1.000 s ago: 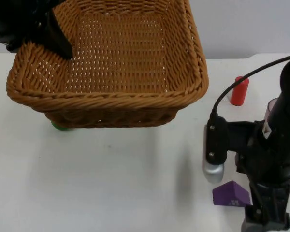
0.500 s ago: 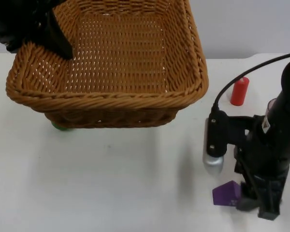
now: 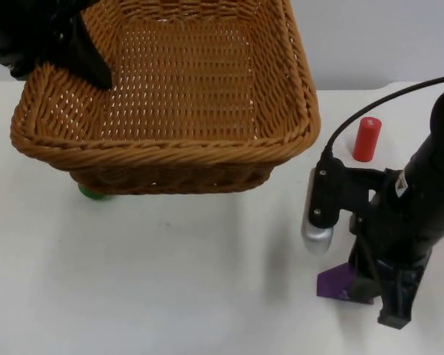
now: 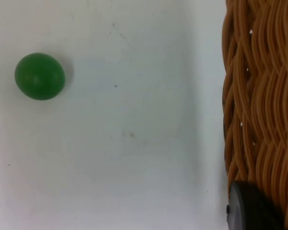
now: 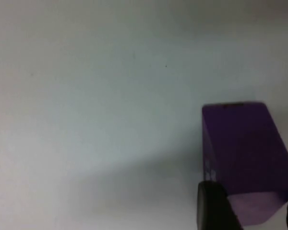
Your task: Pick up the basket with the left hand and place the triangular block into the basket with the right hand.
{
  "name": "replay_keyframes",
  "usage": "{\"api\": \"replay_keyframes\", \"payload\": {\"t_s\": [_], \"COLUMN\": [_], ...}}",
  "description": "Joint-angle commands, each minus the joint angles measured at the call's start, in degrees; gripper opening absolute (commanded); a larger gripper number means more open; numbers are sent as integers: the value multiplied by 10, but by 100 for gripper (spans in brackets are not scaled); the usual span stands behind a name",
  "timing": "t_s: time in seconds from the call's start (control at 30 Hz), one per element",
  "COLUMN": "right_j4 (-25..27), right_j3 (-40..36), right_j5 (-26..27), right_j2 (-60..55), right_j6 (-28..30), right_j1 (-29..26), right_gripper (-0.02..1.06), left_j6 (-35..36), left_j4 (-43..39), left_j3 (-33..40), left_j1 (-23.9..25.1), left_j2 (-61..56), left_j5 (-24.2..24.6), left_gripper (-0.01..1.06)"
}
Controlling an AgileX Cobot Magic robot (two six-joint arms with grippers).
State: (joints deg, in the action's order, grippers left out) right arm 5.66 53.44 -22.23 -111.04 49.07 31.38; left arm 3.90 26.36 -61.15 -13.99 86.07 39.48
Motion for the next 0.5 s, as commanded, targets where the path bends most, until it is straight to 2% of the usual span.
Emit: {"api": "replay_keyframes", "payload": {"t_s": [0.0, 0.13, 0.23, 0.47], "right_j4": [14, 35, 40, 39], "right_j3": [3, 3, 3, 3], "right_j5": [7, 8, 7, -28], "right_j2": [0, 0, 0, 14], "right_j6": [3, 3, -26, -105], "right_j1": [-3, -3, -3, -3], "right_gripper": [17, 12, 0, 0], "left_j6": [3, 3, 3, 3], "left_j4": [21, 21, 21, 21], "left_j3": [-2, -2, -2, -2], "left_j1": [1, 1, 1, 1], "left_j2": [-9, -9, -9, -9], "left_j5": [-16, -16, -16, -16], "left_gripper": [0, 0, 0, 0]}}
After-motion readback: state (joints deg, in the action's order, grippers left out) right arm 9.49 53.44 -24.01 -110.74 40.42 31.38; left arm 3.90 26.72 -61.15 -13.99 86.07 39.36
